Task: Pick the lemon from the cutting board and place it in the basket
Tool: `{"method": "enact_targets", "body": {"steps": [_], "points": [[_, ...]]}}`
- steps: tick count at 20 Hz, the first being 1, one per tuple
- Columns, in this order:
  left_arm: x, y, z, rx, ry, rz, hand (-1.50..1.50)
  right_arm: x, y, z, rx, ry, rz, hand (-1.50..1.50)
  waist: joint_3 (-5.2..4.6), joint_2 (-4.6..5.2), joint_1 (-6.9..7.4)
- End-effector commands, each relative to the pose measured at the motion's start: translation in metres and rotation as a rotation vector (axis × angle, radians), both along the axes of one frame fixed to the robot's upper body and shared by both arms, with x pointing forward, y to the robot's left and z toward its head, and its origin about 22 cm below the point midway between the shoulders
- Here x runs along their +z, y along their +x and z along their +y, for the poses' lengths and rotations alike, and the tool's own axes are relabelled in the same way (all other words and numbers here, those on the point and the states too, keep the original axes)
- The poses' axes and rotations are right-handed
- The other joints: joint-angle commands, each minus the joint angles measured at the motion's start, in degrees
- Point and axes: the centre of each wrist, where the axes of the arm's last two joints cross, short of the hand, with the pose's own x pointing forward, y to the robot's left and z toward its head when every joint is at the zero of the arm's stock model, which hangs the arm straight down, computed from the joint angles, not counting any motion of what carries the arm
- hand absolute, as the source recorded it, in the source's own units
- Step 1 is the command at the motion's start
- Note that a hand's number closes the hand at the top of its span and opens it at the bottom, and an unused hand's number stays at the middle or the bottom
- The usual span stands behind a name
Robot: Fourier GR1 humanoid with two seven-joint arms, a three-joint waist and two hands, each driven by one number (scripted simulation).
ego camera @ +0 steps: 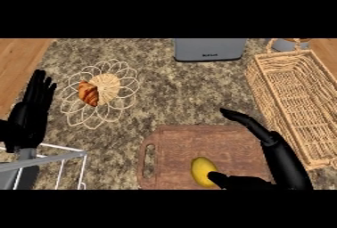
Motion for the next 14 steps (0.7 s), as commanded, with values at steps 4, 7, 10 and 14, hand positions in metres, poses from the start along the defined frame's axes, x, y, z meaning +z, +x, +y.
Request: {"method": "enact_targets", "body": {"steps": [4,7,10,14], "points": [[-0.010,-0.013,-0.011,-0.033,-0.020,0.019,0.00,0.008,-0.006,-0.032,-0.302,-0.412,-0.005,-1.50,-3.35,1.71,-4.21],[-0.013,-0.020,-0.005,-0.023,-0.023,0.026,0.00,0.020,-0.011,-0.036,-0.312,-0.596,0.056,-1.50,-3.53,2.00,-3.49],[-0.011,-0.021,-0.013,-0.037,-0.043,-0.003,0.00,0.033,-0.021,-0.035,-0.268,-0.758,0.152,-1.50,-3.43,2.43,-2.86],[-0.006,-0.023,-0.016,-0.065,-0.037,-0.004,0.00,0.054,-0.048,-0.012,-0.194,-0.796,0.261,-1.50,-3.18,2.89,-1.38]]}}
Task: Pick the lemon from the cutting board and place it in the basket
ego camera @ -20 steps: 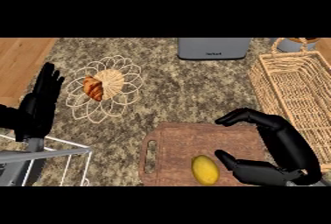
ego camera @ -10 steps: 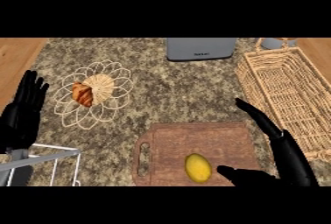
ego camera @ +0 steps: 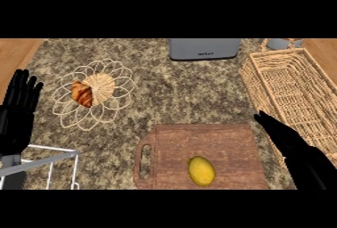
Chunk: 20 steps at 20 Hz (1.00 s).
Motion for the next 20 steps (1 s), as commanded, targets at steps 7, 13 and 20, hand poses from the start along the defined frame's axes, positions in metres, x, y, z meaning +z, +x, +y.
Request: {"method": "enact_targets", "body": {"steps": [7,13,20], "points": [[-0.016,-0.003,-0.050,-0.116,-0.035,0.052,0.00,0.047,-0.043,0.040,-0.019,-0.096,0.184,-1.50,-1.91,3.00,1.92],[-0.017,-0.003,-0.052,-0.119,-0.040,0.060,0.00,0.040,-0.029,0.046,-0.103,-0.221,0.226,-1.50,-1.81,3.09,2.00],[-0.016,-0.001,-0.063,-0.116,-0.024,0.046,0.00,0.032,-0.019,0.064,-0.121,-0.180,0.230,-1.50,-1.63,3.36,2.32]]}}
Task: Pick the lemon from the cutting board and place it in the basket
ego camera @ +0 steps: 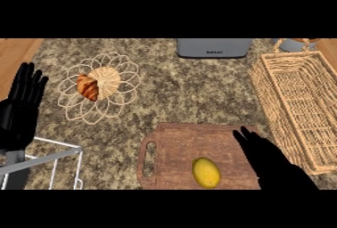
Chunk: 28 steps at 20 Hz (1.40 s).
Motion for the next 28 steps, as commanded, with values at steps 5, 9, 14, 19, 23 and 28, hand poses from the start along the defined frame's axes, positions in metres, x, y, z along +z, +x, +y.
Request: {"method": "enact_targets", "body": {"steps": [5,9,14,19,23,28], "points": [[-0.043,-0.019,-0.043,-0.056,-0.048,0.084,0.00,-0.013,-0.003,0.020,-0.105,-0.052,0.074,-1.50,-0.71,1.65,-0.71],[-0.033,-0.009,-0.041,-0.051,-0.062,0.095,0.00,-0.016,-0.010,0.037,-0.090,-0.032,0.037,-1.50,-0.71,1.55,-1.13],[-0.030,-0.018,-0.043,-0.064,-0.065,0.075,0.00,-0.029,-0.002,0.047,-0.103,-0.062,0.033,-1.50,-0.68,1.52,-0.41],[-0.030,-0.016,-0.057,-0.076,-0.072,0.057,0.00,-0.051,0.015,0.055,-0.135,-0.079,0.020,-1.50,-0.61,1.74,-0.34],[-0.032,-0.016,-0.056,-0.078,-0.062,0.070,0.00,-0.057,0.008,0.059,-0.134,-0.070,0.029,-1.50,-0.60,1.70,-0.79],[-0.032,-0.015,-0.059,-0.065,-0.054,0.064,0.00,-0.064,0.010,0.065,-0.139,-0.071,0.033,-1.50,-0.58,1.72,-0.93]]}}
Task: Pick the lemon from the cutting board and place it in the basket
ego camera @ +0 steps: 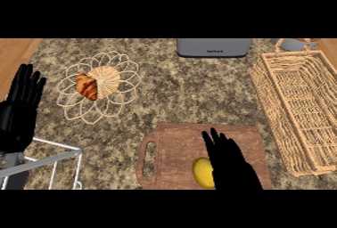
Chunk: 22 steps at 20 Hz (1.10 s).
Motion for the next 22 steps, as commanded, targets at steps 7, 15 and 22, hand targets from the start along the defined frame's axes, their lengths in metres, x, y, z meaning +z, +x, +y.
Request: {"method": "enact_targets", "body": {"steps": [7,15,22], "points": [[-0.030,-0.017,-0.053,-0.090,-0.109,0.071,0.00,-0.028,0.013,0.015,-0.116,-0.057,0.106,-1.50,-0.51,1.22,-0.26],[-0.031,-0.015,-0.061,-0.082,-0.095,0.076,0.00,-0.038,0.020,0.015,-0.106,-0.050,0.106,-1.50,-0.48,1.27,-0.45],[-0.029,-0.019,-0.043,-0.071,-0.092,0.083,0.00,-0.054,0.009,0.013,-0.099,-0.044,0.120,-1.50,-0.48,1.19,-0.40]]}}
